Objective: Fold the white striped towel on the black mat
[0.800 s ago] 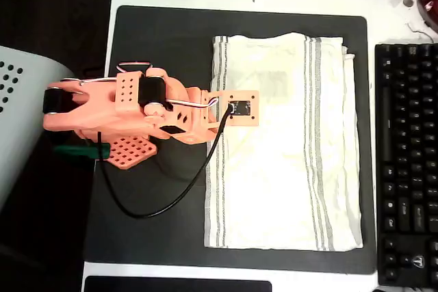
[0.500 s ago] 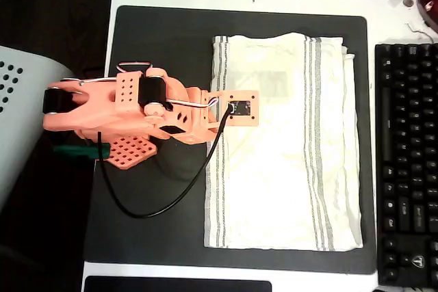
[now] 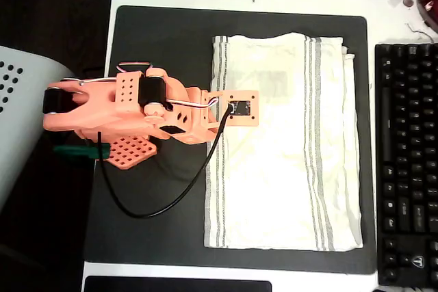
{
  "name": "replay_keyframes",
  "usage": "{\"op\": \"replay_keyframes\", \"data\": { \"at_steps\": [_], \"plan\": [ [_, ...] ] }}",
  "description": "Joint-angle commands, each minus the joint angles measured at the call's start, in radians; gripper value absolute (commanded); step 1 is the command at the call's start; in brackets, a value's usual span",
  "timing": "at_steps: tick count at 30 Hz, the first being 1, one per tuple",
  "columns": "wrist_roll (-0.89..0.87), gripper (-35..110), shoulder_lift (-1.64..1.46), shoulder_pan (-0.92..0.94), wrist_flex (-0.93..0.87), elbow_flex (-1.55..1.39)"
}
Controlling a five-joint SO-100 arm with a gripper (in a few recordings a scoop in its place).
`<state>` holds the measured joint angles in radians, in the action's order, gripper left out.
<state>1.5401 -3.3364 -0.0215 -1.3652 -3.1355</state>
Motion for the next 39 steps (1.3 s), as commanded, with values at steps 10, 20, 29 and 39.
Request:
{"op": "replay_keyframes", "data": {
  "at_steps": [10,20,29,39],
  "plan": [
    [0.008,0,-0.023,0.005,-0.025,-0.023],
    [0.006,0,-0.023,0.0,-0.025,-0.023],
    [0.012,0,-0.023,-0.006,-0.025,-0.023],
    [0.021,0,0.147,-0.011,-0.009,0.16]
  ]
}}
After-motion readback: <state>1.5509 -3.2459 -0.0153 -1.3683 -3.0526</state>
